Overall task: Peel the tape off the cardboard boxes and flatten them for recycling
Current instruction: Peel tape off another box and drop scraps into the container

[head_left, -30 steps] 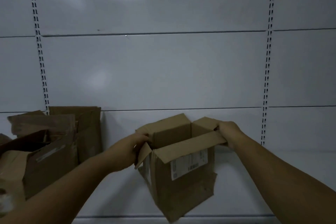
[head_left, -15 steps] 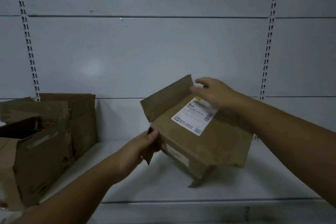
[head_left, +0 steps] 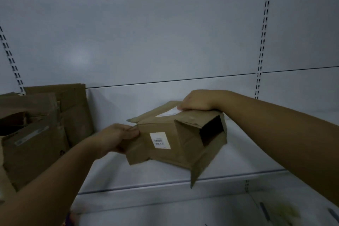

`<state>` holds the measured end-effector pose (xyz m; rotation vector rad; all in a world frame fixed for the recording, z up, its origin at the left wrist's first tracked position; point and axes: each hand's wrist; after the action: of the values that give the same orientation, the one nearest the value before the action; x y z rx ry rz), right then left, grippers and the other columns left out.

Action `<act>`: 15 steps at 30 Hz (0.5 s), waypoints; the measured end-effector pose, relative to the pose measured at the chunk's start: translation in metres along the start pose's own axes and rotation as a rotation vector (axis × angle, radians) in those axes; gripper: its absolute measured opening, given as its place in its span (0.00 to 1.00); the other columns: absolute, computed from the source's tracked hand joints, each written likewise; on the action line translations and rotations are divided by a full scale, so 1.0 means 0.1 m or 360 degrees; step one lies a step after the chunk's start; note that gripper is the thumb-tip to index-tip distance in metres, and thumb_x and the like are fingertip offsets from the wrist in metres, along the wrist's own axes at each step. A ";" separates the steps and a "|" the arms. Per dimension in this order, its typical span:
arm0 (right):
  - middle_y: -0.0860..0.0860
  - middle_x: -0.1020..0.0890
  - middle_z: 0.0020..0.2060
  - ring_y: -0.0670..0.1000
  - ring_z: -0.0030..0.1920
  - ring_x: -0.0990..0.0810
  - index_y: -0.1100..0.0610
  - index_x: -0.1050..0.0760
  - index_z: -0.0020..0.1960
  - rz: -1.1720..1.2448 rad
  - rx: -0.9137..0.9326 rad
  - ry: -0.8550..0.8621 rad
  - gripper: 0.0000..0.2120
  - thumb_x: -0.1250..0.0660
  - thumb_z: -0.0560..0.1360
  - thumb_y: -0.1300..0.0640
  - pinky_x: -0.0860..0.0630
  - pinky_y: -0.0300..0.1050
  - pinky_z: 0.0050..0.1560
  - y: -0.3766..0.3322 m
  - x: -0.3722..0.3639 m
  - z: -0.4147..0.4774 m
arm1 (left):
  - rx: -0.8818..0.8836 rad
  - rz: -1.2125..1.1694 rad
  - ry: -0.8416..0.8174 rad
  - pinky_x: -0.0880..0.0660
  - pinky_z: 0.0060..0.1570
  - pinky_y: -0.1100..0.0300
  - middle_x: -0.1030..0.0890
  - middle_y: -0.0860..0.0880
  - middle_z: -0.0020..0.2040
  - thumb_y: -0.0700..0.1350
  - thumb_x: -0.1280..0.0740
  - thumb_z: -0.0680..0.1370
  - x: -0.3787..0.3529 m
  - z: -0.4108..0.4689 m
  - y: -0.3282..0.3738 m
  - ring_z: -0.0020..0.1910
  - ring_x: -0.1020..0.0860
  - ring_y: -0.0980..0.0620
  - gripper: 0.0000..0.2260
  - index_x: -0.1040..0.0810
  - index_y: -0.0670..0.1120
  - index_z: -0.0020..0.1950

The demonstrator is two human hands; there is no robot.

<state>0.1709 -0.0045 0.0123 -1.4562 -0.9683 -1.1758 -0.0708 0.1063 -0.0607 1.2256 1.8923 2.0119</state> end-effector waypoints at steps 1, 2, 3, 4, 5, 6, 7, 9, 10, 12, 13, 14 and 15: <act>0.52 0.25 0.62 0.50 0.54 0.28 0.53 0.24 0.59 -0.0027 -0.0013 -0.0004 0.22 0.45 0.78 0.40 0.32 0.48 0.59 -0.02 0.02 0.03 | -0.0069 0.0004 0.0135 0.21 0.46 0.53 0.16 0.44 0.48 0.48 0.32 0.75 0.02 0.04 0.00 0.48 0.19 0.44 0.09 0.18 0.44 0.50; 0.52 0.26 0.63 0.51 0.55 0.27 0.52 0.25 0.60 -0.0048 -0.0024 -0.0018 0.22 0.45 0.78 0.39 0.32 0.50 0.61 -0.04 0.04 0.07 | -0.0133 -0.0001 0.0266 0.22 0.44 0.54 0.17 0.44 0.46 0.46 0.32 0.76 0.04 0.08 0.02 0.47 0.19 0.45 0.07 0.18 0.44 0.49; 0.51 0.26 0.63 0.52 0.56 0.27 0.51 0.26 0.62 -0.0055 -0.0045 -0.0045 0.21 0.45 0.77 0.39 0.32 0.53 0.62 -0.06 0.05 0.10 | -0.0193 -0.0005 0.0395 0.23 0.41 0.56 0.17 0.43 0.44 0.45 0.32 0.77 0.07 0.12 0.03 0.45 0.20 0.44 0.05 0.19 0.44 0.47; 0.50 0.27 0.62 0.53 0.58 0.28 0.50 0.27 0.63 -0.0023 -0.0074 -0.0084 0.21 0.44 0.77 0.39 0.31 0.55 0.63 -0.07 0.05 0.13 | -0.0246 -0.0005 0.0521 0.25 0.39 0.57 0.18 0.43 0.42 0.44 0.32 0.77 0.11 0.16 0.03 0.43 0.21 0.44 0.05 0.19 0.43 0.46; 0.49 0.29 0.61 0.54 0.59 0.28 0.50 0.30 0.66 0.0001 -0.0096 -0.0150 0.23 0.43 0.76 0.39 0.30 0.56 0.63 -0.09 0.04 0.15 | -0.0277 -0.0003 0.0634 0.26 0.38 0.58 0.19 0.43 0.40 0.43 0.31 0.76 0.15 0.19 0.02 0.41 0.22 0.44 0.05 0.19 0.42 0.44; 0.48 0.30 0.63 0.55 0.62 0.30 0.51 0.32 0.69 -0.0015 -0.0092 -0.0219 0.25 0.42 0.76 0.39 0.31 0.57 0.64 -0.10 0.01 0.15 | -0.0275 0.0004 0.0713 0.27 0.37 0.58 0.20 0.42 0.39 0.44 0.31 0.76 0.19 0.21 0.00 0.41 0.22 0.44 0.06 0.20 0.41 0.43; 0.50 0.32 0.67 0.55 0.65 0.32 0.51 0.34 0.71 -0.0072 -0.0060 -0.0273 0.27 0.43 0.77 0.38 0.33 0.56 0.67 -0.10 -0.02 0.16 | -0.0238 0.0032 0.0749 0.27 0.36 0.58 0.20 0.42 0.39 0.44 0.30 0.75 0.23 0.24 -0.04 0.41 0.22 0.44 0.07 0.21 0.41 0.43; 0.51 0.37 0.74 0.54 0.72 0.38 0.50 0.38 0.74 -0.0224 -0.0001 -0.0290 0.28 0.47 0.79 0.38 0.43 0.52 0.71 -0.09 -0.12 0.14 | -0.0102 0.0145 0.0721 0.27 0.38 0.58 0.21 0.43 0.42 0.45 0.29 0.74 0.24 0.28 -0.13 0.42 0.22 0.45 0.07 0.23 0.43 0.43; 0.50 0.40 0.75 0.53 0.74 0.41 0.50 0.40 0.75 -0.0259 0.0020 -0.0261 0.28 0.49 0.79 0.38 0.46 0.51 0.71 -0.07 -0.17 0.14 | -0.0050 0.0183 0.0707 0.26 0.40 0.57 0.21 0.43 0.44 0.45 0.29 0.74 0.22 0.31 -0.17 0.43 0.23 0.46 0.07 0.24 0.43 0.45; 0.48 0.40 0.75 0.51 0.74 0.43 0.48 0.39 0.74 -0.0194 0.0050 -0.0172 0.28 0.48 0.78 0.37 0.47 0.50 0.71 0.00 -0.24 0.15 | -0.0025 0.0116 0.0747 0.26 0.46 0.55 0.22 0.43 0.51 0.44 0.29 0.74 0.13 0.35 -0.18 0.46 0.24 0.47 0.11 0.25 0.43 0.54; 0.48 0.40 0.75 0.51 0.74 0.43 0.47 0.38 0.73 -0.0131 0.0069 -0.0126 0.27 0.47 0.78 0.36 0.46 0.49 0.71 0.01 -0.24 0.14 | -0.0049 0.0077 0.0805 0.27 0.49 0.55 0.24 0.43 0.54 0.42 0.29 0.75 0.08 0.35 -0.14 0.49 0.25 0.46 0.16 0.27 0.43 0.60; 0.48 0.39 0.75 0.51 0.74 0.42 0.46 0.36 0.73 -0.0096 0.0081 -0.0102 0.27 0.46 0.78 0.36 0.46 0.49 0.71 0.03 -0.24 0.15 | -0.0100 0.0107 0.0891 0.29 0.51 0.55 0.25 0.42 0.59 0.42 0.29 0.74 0.05 0.35 -0.10 0.53 0.26 0.45 0.20 0.29 0.43 0.65; 0.48 0.38 0.74 0.52 0.73 0.41 0.46 0.36 0.72 -0.0079 0.0063 -0.0098 0.26 0.45 0.78 0.37 0.45 0.50 0.71 0.05 -0.24 0.15 | -0.0185 0.0207 0.1008 0.30 0.53 0.56 0.27 0.42 0.63 0.41 0.29 0.74 0.01 0.32 -0.03 0.57 0.27 0.45 0.22 0.30 0.44 0.66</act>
<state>0.1737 0.0094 -0.0126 -1.4511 -1.0698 -1.1471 -0.0533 0.1327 -0.0667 0.7460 1.9127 2.7816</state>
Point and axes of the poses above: each hand's wrist, its own z-axis towards the middle knuckle, its own x-axis out of the back of the hand, y = z × x
